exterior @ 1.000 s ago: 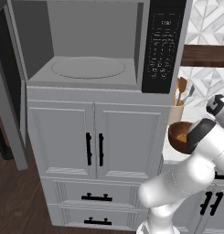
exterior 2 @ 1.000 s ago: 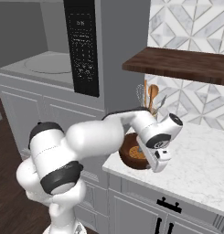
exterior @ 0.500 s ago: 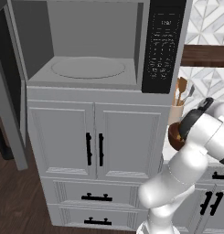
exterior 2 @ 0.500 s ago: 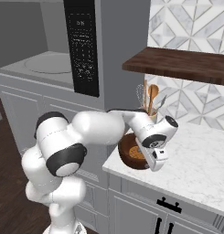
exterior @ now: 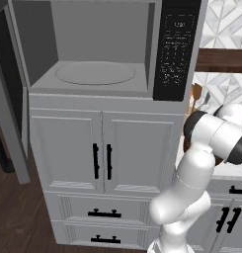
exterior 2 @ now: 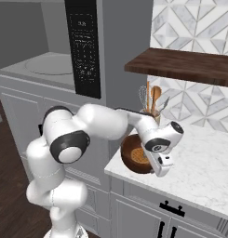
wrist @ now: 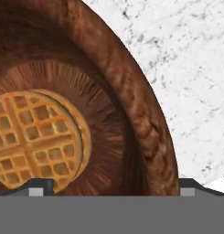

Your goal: Open the microwave, place the bowl with waffle inside the microwave, then close the microwave door and turn it on.

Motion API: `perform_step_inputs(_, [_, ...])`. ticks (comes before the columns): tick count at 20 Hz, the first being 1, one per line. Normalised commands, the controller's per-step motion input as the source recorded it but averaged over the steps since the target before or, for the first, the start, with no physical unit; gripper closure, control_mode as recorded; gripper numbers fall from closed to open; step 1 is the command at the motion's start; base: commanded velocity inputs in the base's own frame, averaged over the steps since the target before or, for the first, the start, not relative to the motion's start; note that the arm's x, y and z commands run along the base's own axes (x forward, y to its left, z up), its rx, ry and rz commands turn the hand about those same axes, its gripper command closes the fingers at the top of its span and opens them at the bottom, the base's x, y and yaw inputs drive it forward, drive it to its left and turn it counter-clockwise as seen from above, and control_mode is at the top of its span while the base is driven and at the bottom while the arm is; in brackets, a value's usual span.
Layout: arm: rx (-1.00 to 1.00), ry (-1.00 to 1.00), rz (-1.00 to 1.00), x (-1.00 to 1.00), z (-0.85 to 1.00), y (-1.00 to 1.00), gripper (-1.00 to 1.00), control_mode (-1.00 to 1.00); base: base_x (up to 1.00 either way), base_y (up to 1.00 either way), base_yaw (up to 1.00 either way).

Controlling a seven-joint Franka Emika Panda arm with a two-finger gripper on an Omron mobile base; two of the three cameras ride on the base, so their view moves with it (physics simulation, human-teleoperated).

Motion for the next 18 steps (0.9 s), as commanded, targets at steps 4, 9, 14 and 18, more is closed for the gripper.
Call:
perform_step_inputs(4, [0.0,-0.01,0.0,0.0,-0.23,0.1,-1.0,-1.0,0.0,0.0,0.0])
perform_step_inputs(9, [-0.04,0.0,-0.01,0.0,-0.22,0.38,1.0,-1.0,0.0,0.0,0.0])
perform_step_inputs(14, [-0.03,-0.01,0.0,0.0,-0.29,0.21,1.0,-1.0,0.0,0.0,0.0])
perform_step_inputs(18, [-0.01,-0.03,-0.01,0.0,-0.28,0.08,1.0,-1.0,0.0,0.0,0.0])
